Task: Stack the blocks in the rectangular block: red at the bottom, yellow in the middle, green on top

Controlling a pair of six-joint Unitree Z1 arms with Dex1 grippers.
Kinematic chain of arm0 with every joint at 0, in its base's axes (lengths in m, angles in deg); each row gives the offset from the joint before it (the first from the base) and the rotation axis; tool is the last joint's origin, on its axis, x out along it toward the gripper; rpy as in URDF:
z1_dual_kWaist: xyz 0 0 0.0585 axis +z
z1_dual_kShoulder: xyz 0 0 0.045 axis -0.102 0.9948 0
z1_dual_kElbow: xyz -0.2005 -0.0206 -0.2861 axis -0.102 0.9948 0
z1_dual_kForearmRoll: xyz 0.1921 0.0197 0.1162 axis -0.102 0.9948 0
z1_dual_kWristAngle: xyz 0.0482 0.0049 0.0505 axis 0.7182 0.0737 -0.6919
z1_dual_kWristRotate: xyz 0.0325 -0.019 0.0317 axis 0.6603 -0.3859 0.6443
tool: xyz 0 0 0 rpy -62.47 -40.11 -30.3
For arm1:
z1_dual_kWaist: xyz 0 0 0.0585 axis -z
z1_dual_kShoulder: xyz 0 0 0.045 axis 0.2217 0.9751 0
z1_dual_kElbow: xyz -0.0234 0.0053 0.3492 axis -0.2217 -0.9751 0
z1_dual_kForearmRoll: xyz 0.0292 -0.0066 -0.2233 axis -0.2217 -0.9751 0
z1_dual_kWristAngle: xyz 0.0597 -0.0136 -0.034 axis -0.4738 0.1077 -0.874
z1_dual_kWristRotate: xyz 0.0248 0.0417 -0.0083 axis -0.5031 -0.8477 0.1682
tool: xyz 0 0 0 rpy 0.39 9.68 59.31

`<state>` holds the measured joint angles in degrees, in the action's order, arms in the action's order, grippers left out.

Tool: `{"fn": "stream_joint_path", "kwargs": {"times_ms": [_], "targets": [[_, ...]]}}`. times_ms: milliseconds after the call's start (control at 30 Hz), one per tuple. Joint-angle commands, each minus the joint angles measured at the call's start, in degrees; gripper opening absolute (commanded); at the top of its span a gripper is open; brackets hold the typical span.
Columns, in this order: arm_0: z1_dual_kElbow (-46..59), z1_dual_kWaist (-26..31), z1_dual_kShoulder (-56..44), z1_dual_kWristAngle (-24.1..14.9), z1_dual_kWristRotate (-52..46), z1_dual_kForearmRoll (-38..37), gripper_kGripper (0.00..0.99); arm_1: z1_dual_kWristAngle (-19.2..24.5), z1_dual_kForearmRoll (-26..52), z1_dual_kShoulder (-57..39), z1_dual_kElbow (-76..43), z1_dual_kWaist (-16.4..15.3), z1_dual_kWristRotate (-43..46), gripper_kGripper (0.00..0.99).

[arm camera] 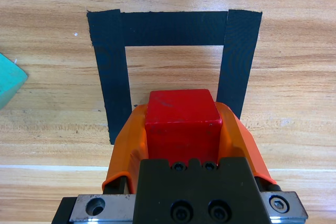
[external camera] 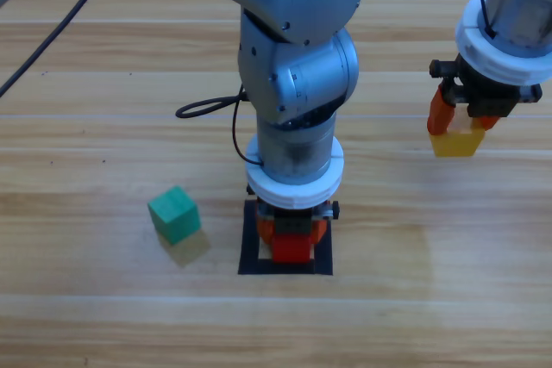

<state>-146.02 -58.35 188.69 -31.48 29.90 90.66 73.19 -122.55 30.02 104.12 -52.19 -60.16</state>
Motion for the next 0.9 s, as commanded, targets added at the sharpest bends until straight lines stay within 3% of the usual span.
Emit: {"fn": "stream_joint_path", "kwargs": {"times_ms": [33, 533, 567, 600, 733, 767, 900], "targets": [[1.05, 0.82, 2.98, 0.26, 0.4, -0.79, 0.0, 0.42, 1.69, -1.39, -1.85, -1.58, 0.39, 0.163], [1.93, 1.26, 2.9, 0.0, 0.48, -1.75, 0.035, 0.42, 1.77, -1.39, -1.93, -1.75, 0.48, 0.161], [1.84, 1.26, 2.98, 0.0, 0.48, -2.02, 0.08, 0.42, 1.77, -1.48, -1.93, -1.75, 0.57, 0.163], [1.84, 1.26, 2.98, 0.09, 0.48, -2.11, 0.201, 0.42, 1.77, -1.48, -1.93, -1.75, 0.57, 0.163], [1.14, 1.17, 3.25, 0.09, -1.27, -2.28, 0.919, 0.42, 1.86, -1.48, -1.93, -1.84, 0.57, 0.163], [1.4, 1.17, 3.07, 0.09, -1.63, -2.37, 0.982, 0.42, 1.86, -1.48, -1.93, -1.84, 0.57, 0.163], [2.45, 1.08, 1.93, -0.09, -2.07, -2.28, 0.99, 0.42, 1.86, -1.48, -1.93, -1.84, 0.57, 0.163]]}}
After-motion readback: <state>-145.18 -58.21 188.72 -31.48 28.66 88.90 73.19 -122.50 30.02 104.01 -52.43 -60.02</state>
